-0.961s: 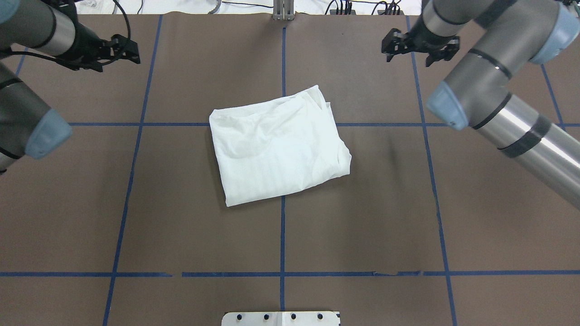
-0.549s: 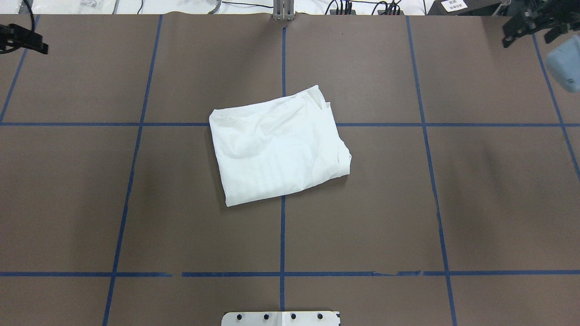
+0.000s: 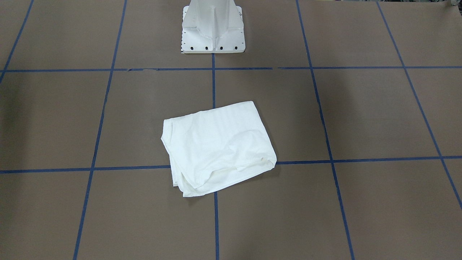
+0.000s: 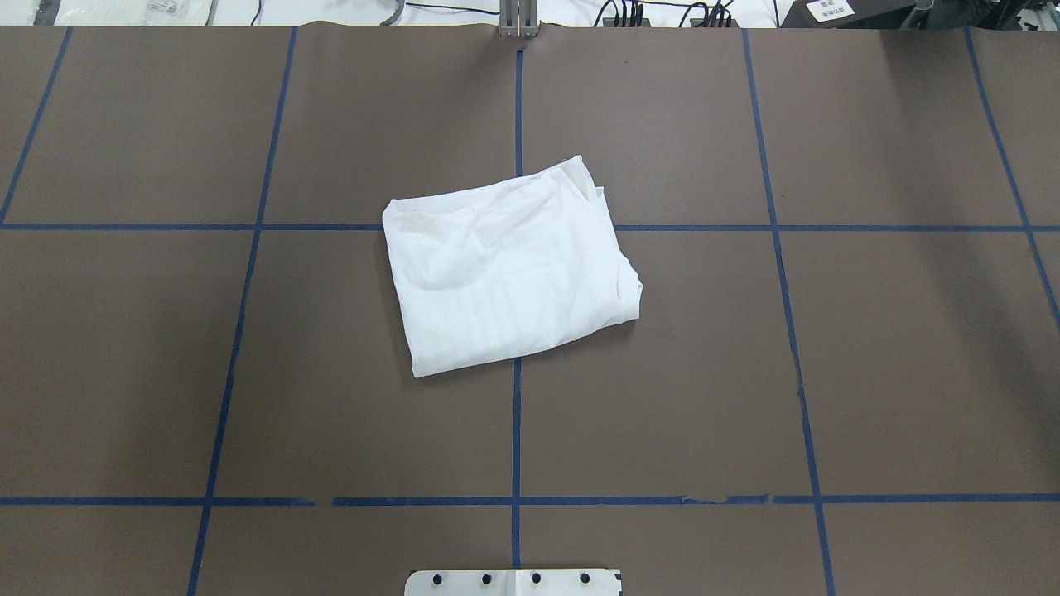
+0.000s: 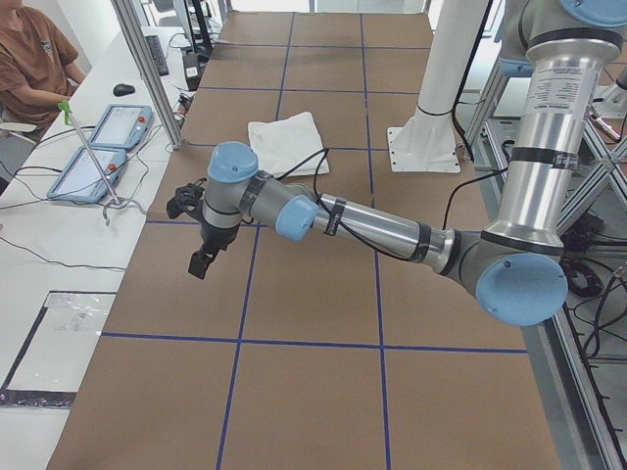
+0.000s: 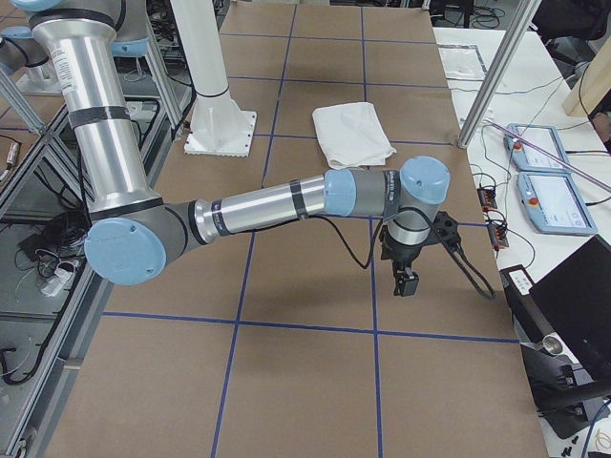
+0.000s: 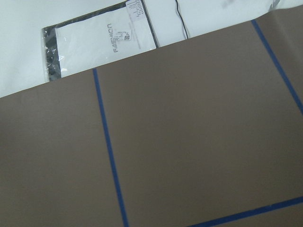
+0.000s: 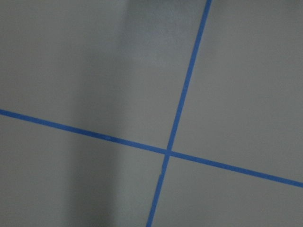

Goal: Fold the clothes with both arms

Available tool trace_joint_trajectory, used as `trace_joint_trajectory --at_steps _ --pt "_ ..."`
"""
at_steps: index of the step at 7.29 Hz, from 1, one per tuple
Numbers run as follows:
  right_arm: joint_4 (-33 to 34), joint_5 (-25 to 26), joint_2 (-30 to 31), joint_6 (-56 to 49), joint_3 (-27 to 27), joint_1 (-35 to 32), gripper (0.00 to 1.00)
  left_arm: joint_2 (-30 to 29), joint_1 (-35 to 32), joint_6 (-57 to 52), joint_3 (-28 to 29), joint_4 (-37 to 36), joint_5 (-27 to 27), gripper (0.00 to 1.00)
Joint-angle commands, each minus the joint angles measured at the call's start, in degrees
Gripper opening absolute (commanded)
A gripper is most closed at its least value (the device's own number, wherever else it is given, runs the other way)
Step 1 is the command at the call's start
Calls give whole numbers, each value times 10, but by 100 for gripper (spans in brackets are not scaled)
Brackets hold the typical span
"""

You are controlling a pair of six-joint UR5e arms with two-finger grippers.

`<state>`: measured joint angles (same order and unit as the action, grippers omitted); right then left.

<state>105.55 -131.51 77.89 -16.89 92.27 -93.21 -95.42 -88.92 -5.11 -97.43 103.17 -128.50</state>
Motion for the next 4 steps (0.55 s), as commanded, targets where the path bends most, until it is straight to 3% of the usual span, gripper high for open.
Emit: trace_joint_trajectory --at_steps 1,2,4 --pt "-18 -17 48 -25 13 -21 100 66 -15 -32 0 58 -12 99" --pt "-21 -14 86 -28 31 -28 100 100 -14 -38 20 66 -1 99" --pt "-23 -15 146 -7 70 -29 100 101 -14 -30 53 82 11 99"
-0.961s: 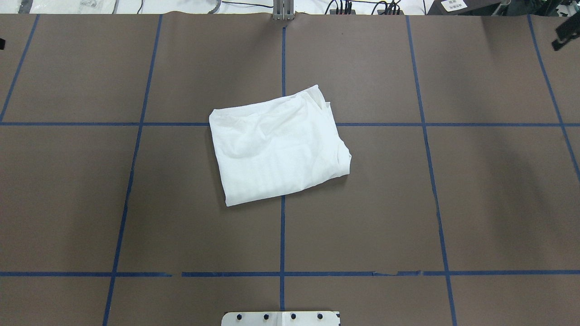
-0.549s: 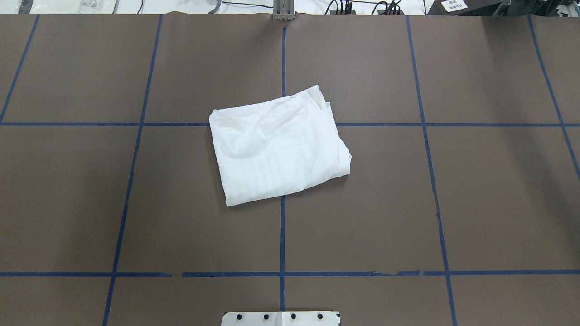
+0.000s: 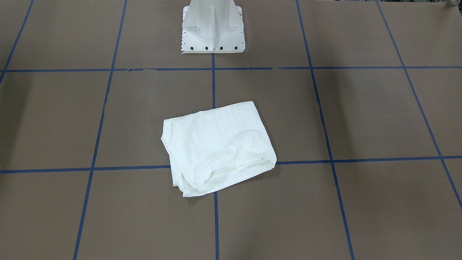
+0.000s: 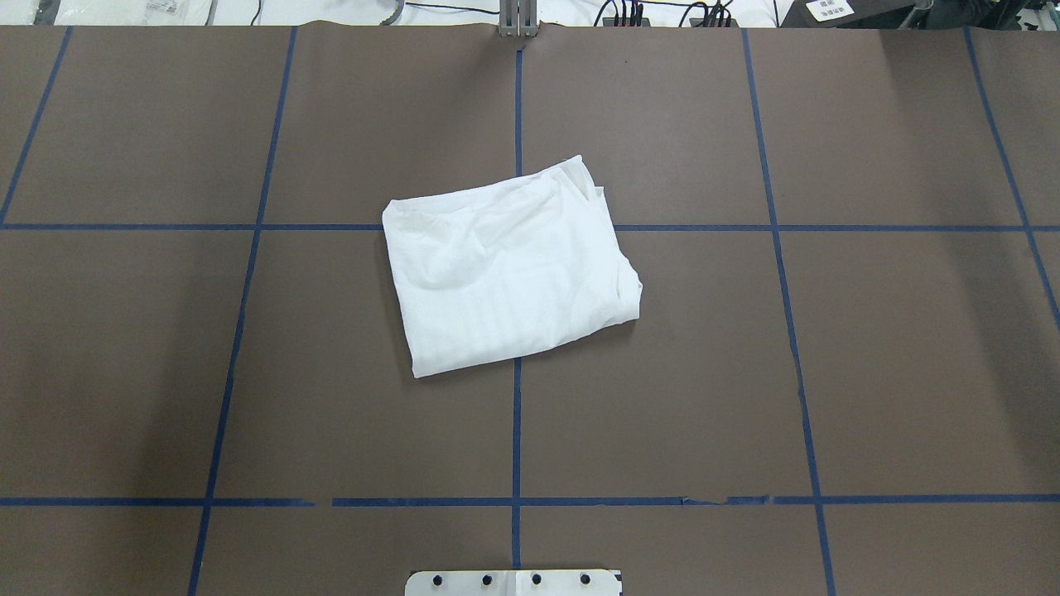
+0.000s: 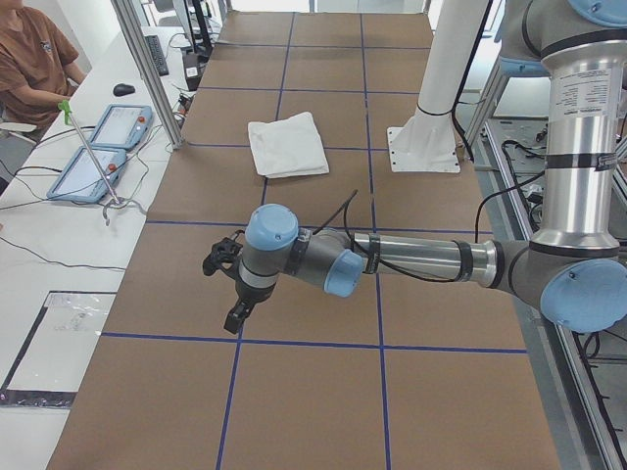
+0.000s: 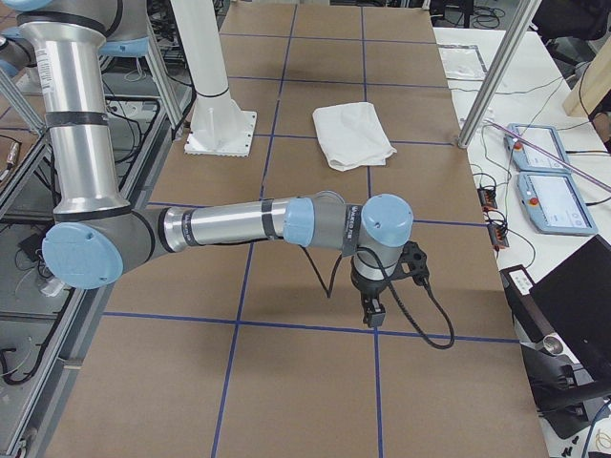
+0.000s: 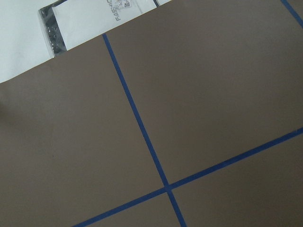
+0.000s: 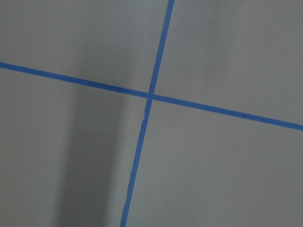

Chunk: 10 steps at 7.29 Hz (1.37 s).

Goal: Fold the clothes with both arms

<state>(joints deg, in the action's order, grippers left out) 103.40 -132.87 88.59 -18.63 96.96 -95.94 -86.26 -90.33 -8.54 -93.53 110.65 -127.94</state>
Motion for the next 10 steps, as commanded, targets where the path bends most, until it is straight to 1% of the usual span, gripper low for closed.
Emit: trace_joint_trajectory --at_steps 1,2,4,5,6,10 --pt "-2 -2 53 53 17 0 100 16 0 8 11 -4 1 99" --pt "-2 -1 55 90 16 1 100 11 1 21 -5 -59 0 99" --pt "-3 2 57 90 3 2 100 11 1 40 -70 -155 -5 99" --pt "-11 0 57 90 4 4 100 11 2 81 -72 -157 -39 99" --pt "-19 0 57 91 3 4 100 12 3 90 -65 -149 -47 99" --pt "-19 -5 64 95 6 8 100 15 3 86 -65 -148 -45 99"
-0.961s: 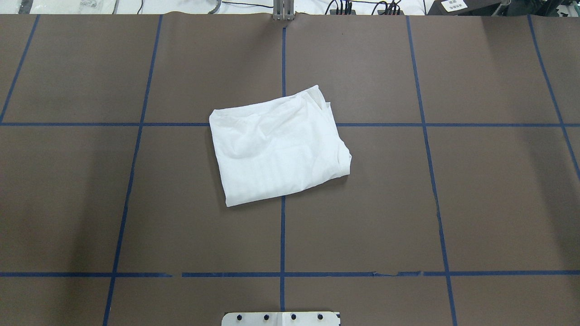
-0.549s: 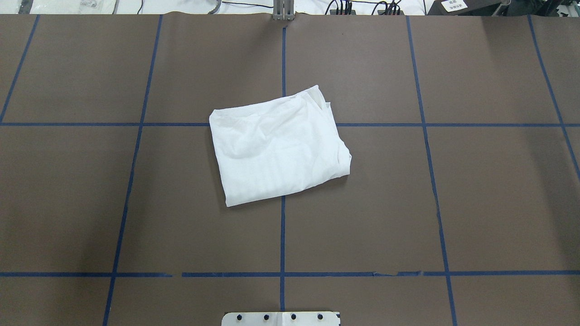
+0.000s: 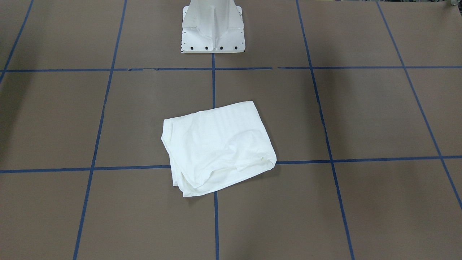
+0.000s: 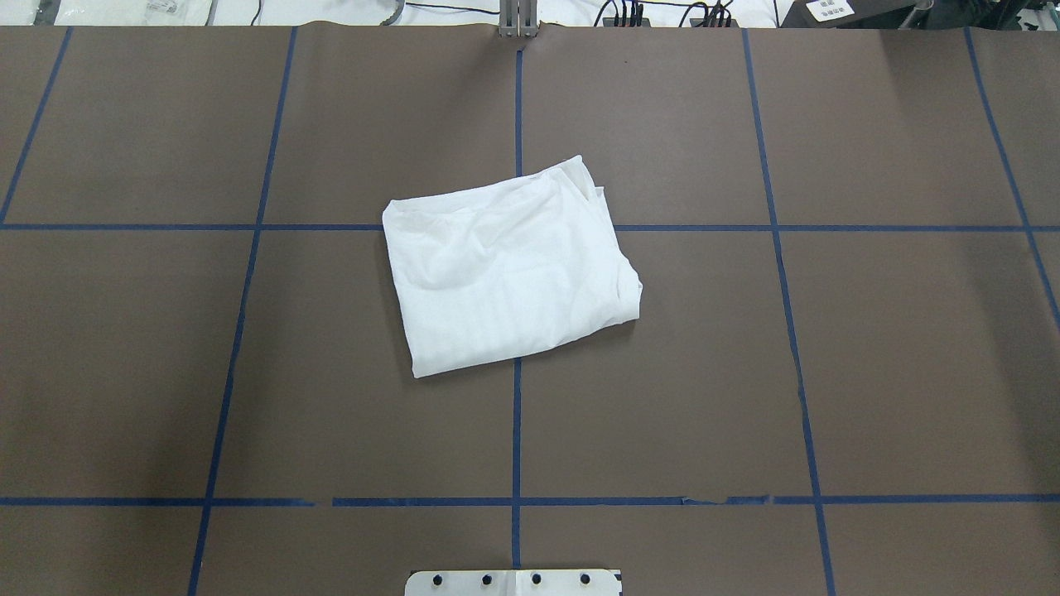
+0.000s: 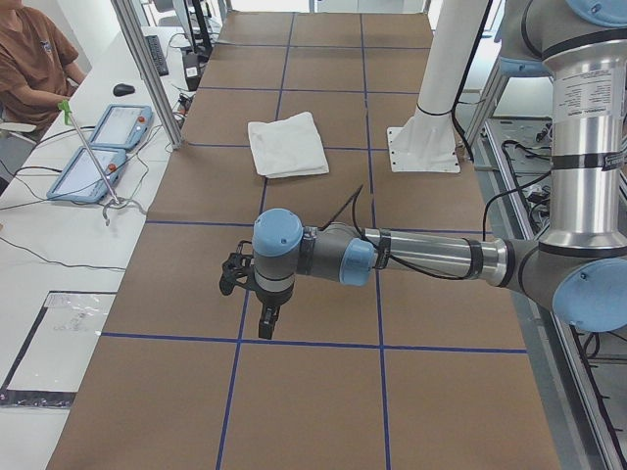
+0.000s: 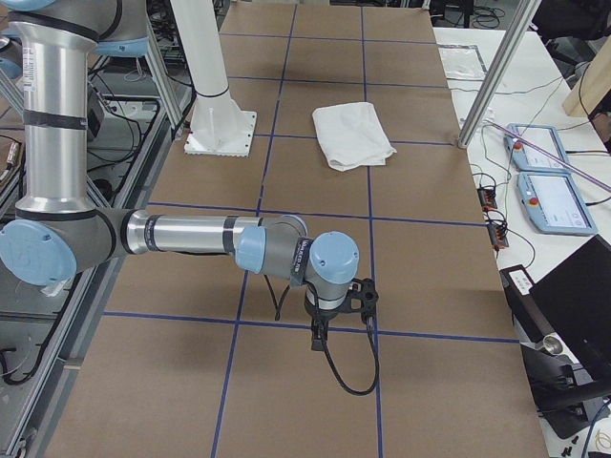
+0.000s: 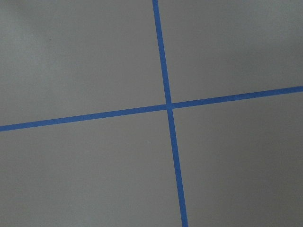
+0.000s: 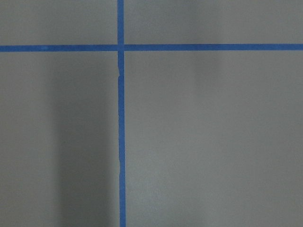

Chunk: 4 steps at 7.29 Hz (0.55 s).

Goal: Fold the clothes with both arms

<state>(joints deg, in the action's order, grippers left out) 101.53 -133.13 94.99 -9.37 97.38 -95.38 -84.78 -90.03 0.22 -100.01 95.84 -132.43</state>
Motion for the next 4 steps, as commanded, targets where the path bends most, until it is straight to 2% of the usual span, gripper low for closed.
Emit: trace_joint_trajectory --at_steps 1,3,4 --pt "-4 -17 0 34 3 17 100 1 0 -1 0 0 0 99" --pt "-84 -18 2 146 -2 36 100 1 0 -1 1 0 2 99" --pt "-115 -18 12 158 -5 41 100 1 0 -1 1 0 2 99"
